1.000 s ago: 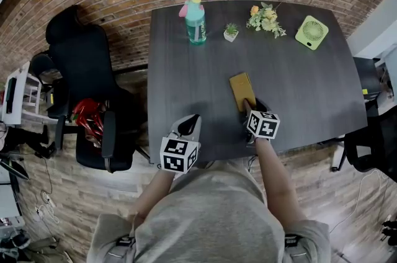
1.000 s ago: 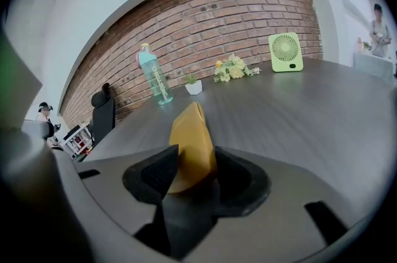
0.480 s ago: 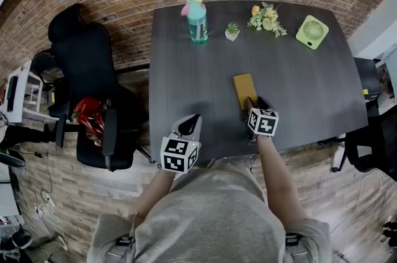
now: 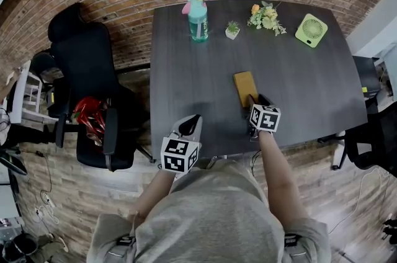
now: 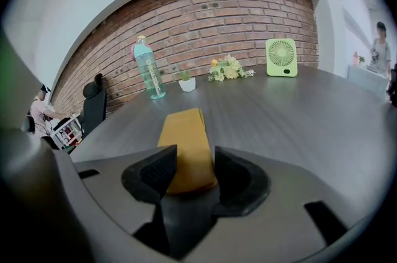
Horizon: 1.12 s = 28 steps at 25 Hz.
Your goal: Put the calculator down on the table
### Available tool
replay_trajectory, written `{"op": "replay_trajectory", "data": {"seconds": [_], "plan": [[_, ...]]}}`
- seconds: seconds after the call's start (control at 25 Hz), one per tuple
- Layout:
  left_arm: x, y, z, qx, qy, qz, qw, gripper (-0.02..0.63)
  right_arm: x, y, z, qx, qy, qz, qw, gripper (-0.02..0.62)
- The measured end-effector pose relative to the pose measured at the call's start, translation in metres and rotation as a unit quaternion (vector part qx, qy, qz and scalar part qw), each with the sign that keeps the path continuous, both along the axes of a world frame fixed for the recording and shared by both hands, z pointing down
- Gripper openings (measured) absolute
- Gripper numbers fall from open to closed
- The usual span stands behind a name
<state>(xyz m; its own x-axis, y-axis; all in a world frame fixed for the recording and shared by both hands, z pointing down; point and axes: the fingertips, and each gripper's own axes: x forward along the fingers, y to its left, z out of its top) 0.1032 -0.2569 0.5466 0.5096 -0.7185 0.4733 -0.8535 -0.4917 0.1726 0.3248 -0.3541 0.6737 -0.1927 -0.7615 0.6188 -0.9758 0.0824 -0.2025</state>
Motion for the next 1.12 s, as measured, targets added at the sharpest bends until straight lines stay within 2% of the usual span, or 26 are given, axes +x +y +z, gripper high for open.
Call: {"op": "replay_trajectory", "data": {"seconds": [0.16,0.24,0.48,0.84,1.12], "plan": [[-0.002,0.004,0.001,-0.002,0.001,0.008,1.0,0.018,0.002,0.003,0.0,-0.006,-0.007,0.016,1.0,0.189],[-0.002,0.005,0.002,-0.003,0.002,0.013,0.9999,0.018,0.005,0.007,-0.003,-0.005,-0.001,0.03,1.0,0.157],[-0.004,0.008,0.003,-0.004,0.008,0.034,0.9994,0.018,0.001,0.028,-0.021,0.021,0.006,0.049,0.999,0.125],[0.001,0.015,-0.004,0.0,0.011,0.093,0.9956,0.018,-0.003,0.072,-0.058,0.058,0.008,0.094,0.994,0.072],[-0.012,0.027,-0.003,0.003,0.004,0.148,0.989,0.018,-0.034,0.116,-0.084,0.092,0.011,0.117,0.989,0.037]]}}
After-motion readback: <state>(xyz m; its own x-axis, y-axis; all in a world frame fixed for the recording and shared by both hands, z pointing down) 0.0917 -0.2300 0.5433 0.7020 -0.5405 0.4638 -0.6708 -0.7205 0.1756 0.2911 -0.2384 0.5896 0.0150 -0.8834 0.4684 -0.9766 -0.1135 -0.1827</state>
